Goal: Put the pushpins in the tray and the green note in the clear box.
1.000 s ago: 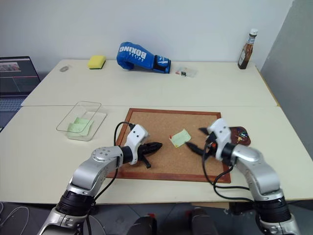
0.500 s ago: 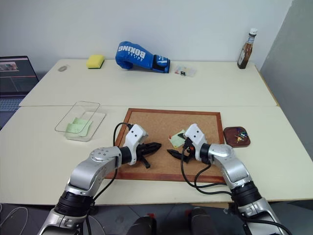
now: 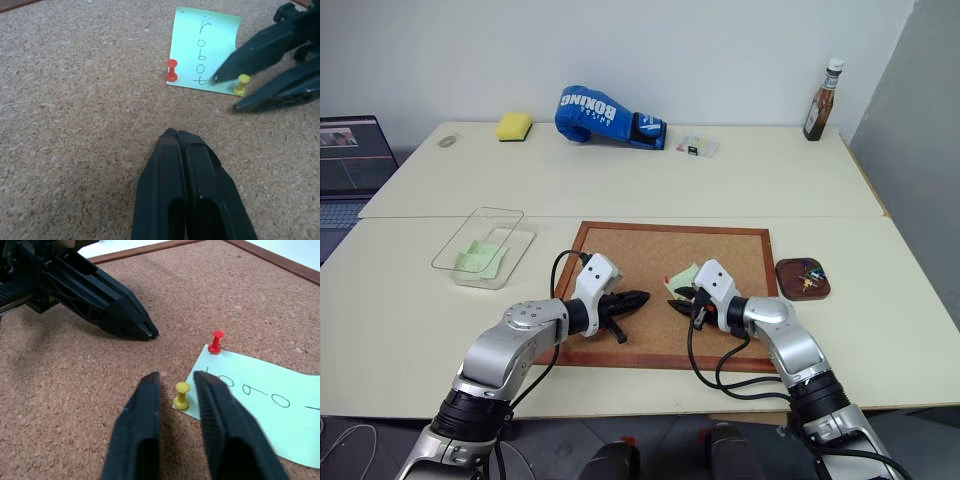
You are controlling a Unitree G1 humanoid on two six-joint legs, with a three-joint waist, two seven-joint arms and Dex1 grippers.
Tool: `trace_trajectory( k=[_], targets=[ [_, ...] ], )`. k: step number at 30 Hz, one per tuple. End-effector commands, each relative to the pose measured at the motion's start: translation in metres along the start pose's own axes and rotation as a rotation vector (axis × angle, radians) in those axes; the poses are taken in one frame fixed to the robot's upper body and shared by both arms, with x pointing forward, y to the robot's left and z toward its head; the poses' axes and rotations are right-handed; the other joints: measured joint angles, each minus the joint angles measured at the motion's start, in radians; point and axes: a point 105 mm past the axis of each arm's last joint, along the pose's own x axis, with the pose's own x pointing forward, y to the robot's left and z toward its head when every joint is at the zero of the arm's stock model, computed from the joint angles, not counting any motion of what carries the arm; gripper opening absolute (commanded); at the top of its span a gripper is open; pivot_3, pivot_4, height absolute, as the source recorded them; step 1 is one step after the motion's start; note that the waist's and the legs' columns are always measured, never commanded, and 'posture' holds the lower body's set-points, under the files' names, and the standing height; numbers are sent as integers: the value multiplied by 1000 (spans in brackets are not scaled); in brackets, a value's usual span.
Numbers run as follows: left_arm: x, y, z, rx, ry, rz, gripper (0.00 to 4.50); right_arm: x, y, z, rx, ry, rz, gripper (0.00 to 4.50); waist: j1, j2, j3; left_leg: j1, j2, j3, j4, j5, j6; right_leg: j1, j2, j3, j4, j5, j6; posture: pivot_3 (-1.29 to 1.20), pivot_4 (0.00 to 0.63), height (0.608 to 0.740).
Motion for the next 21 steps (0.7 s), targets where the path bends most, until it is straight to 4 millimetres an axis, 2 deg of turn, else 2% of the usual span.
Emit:
trace_trajectory(
  k=[1, 5, 9, 15, 21],
  targets=[
    [2, -2, -35, -57, 127, 7, 0, 2, 3, 14, 2, -53, 20, 49, 0, 0, 0, 0, 0, 0, 0, 0, 0, 0, 0, 0, 0, 0, 0, 0, 150, 740],
    [1, -3, -35, -59, 128, 6, 0, 2, 0, 15, 19, -63, 8, 21, -1, 0, 0, 0, 0, 0, 0, 0, 0, 0, 0, 0, 1, 0, 0, 0, 150, 740],
    [0, -3, -37, -59, 136, 5, 0, 0, -5, 27, 19, -108, -19, 21, -2, 0, 0, 1, 0, 0, 0, 0, 0, 0, 0, 0, 1, 0, 0, 0, 150, 740],
    [1, -7, -40, -64, 143, -2, 0, -6, 0, 52, 51, -195, 5, 21, -4, 0, 0, 0, 0, 0, 0, 0, 0, 0, 0, 0, 1, 0, 0, 0, 150, 740],
    [2, -8, -39, -63, 143, -12, 0, -11, -3, 62, 67, -218, -22, 21, -3, 0, 0, 0, 0, -1, 0, 0, 0, 0, 0, 0, 0, 0, 0, 0, 150, 740]
  ],
)
